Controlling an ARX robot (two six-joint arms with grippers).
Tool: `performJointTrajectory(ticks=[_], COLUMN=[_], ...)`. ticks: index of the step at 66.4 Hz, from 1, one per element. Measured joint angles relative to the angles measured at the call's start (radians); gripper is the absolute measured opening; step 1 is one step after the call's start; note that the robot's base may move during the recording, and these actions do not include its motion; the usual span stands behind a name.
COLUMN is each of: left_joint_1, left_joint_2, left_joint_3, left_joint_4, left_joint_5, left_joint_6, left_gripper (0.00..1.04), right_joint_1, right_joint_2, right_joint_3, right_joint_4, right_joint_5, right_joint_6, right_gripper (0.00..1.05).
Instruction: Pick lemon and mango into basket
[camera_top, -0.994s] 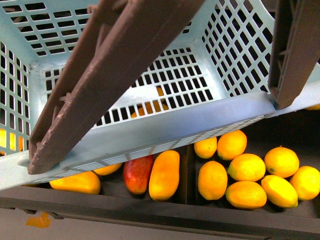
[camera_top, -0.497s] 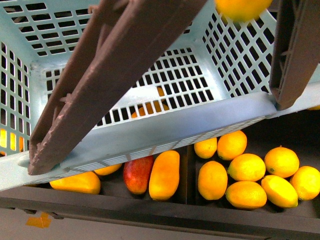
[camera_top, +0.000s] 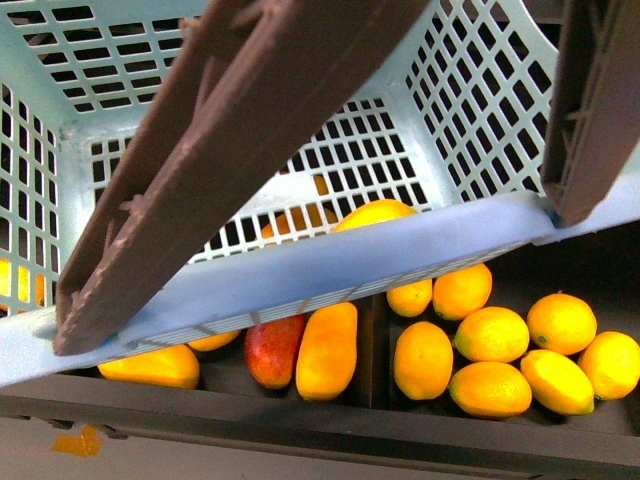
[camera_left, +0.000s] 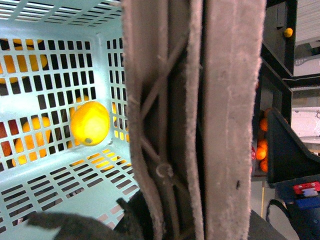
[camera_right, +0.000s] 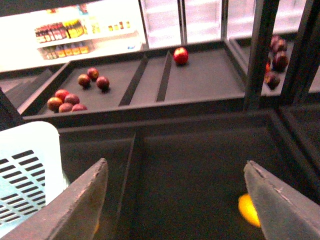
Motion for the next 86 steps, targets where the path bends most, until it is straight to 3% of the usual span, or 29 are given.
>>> performJointTrajectory(ticks=[17,19,24,58,61,86], left_joint_1=[0.001,0.001,0.001,0.001,0.001,0.001], left_joint_2=[0.0,0.0,0.0,0.0,0.0,0.0], left_joint_3=[0.0,0.0,0.0,0.0,0.0,0.0], left_joint_4=[0.0,0.0,0.0,0.0,0.0,0.0], left_joint_5=[-0.007,-0.007,-0.002,-0.002,-0.002,-0.002], left_joint_6=[0.001,0.001,0.0,0.0,0.0,-0.001], left_gripper=[0.15,0.15,0.15,0.15,0.15,0.15], right_joint_1=[-0.031,-0.062,-0.095,-0.1,-0.1,-0.1], right_joint_2=[-0.108,-0.135,-0.175,-0.426,-0.441,-0.454], right_joint_3=[-0.188,-0.218,-0.261,-0.426,-0.433,-0.436], right_joint_4=[0.056,0.06,0.061,-0.023,-0.03,-0.032], right_joint_5=[-0.029,-0.081,-0.09,-0.097,-0.097,-0.096], right_joint_6=[-0.054,-0.059,-0.062,-0.066,-0.068,-0.068], right_gripper=[0.25,0.16,0.02,0.02,0.05,0.68])
